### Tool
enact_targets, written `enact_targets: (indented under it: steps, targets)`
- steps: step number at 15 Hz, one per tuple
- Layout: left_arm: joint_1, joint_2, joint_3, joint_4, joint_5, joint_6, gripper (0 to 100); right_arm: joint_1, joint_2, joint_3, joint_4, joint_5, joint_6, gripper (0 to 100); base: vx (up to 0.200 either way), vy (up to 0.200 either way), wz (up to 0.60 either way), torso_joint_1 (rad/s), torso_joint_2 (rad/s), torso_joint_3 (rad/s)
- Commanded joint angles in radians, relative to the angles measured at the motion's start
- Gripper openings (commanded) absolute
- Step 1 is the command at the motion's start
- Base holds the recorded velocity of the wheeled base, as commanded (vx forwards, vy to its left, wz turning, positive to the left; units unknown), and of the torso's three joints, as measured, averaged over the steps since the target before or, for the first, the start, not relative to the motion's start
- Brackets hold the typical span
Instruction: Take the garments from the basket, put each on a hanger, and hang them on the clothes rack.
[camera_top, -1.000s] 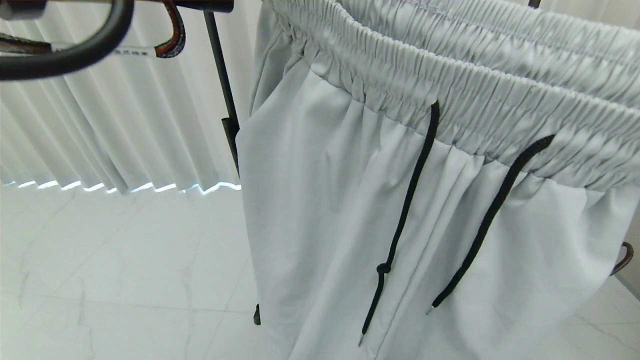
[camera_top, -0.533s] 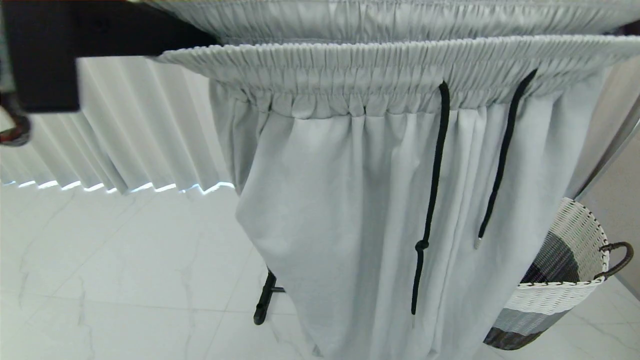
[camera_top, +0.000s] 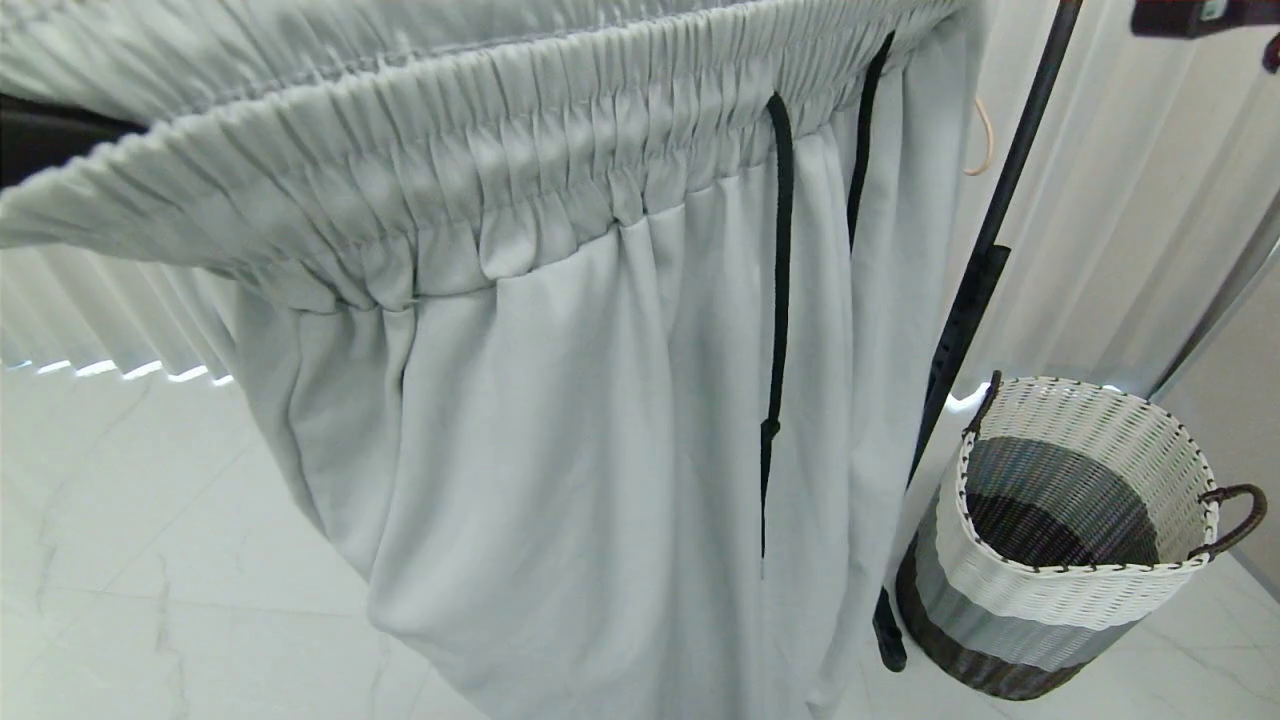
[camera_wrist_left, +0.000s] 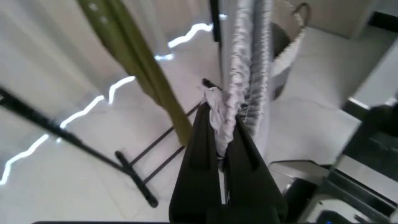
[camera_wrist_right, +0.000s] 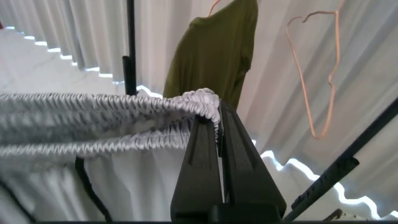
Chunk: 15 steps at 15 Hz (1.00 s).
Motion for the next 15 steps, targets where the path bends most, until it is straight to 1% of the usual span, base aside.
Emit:
enact_targets:
  steps: [1,6,7,8,9,10,11,12,13,14,15]
  targets:
    - [-0.062,-0.013,0.012,0.000,-0.001,0.000,0,0.000,0.046,-0.017,0.000,0.000,-0.001,0,0.000,0.000,0.00,0.000,0.00,0.000]
    - [-0.056,-0.010,0.015,0.000,0.005,0.001,0,-0.012,0.033,-0.015,0.009,-0.006,-0.001,0,0.000,0.000,0.00,0.000,0.00,0.000]
    - [-0.041,-0.004,0.012,0.000,0.024,0.003,0,-0.029,0.029,-0.020,0.015,-0.006,-0.004,0,0.000,0.000,0.00,0.000,0.00,0.000]
    - [0.009,0.008,0.006,-0.010,0.059,0.008,0,-0.057,0.021,-0.046,0.044,-0.007,-0.014,0,0.000,0.000,0.00,0.000,0.00,0.000]
    - [0.091,0.039,-0.003,-0.048,0.070,0.009,0,-0.083,0.015,-0.100,0.119,-0.006,-0.021,0,0.000,0.000,0.00,0.000,0.00,0.000]
    - [0.150,0.062,-0.005,-0.108,0.068,0.024,0,-0.090,0.009,-0.150,0.193,-0.006,-0.021,0,0.000,0.000,0.00,0.000,0.00,0.000]
    - [0.193,0.093,0.009,-0.200,0.070,0.049,0,-0.096,0.000,-0.183,0.268,-0.006,-0.014,0,0.000,0.000,0.00,0.000,0.00,0.000]
    - [0.219,0.112,0.043,-0.283,0.071,0.063,0,-0.098,-0.025,-0.173,0.331,-0.006,0.002,0,0.000,0.000,0.00,0.000,0.00,0.000]
    - [0.239,0.122,0.104,-0.344,0.073,0.090,0,-0.096,-0.056,-0.127,0.380,-0.006,0.038,0,0.000,0.000,0.00,0.000,0.00,0.000]
    - [0.252,0.122,0.159,-0.402,0.074,0.135,0,-0.093,-0.088,-0.061,0.386,-0.009,0.062,0,0.000,0.000,0.00,0.000,0.00,0.000]
    - [0.252,0.122,0.187,-0.447,0.073,0.175,0,-0.090,-0.111,-0.017,0.386,-0.010,0.065,0,0.000,0.000,0.00,0.000,0.00,0.000]
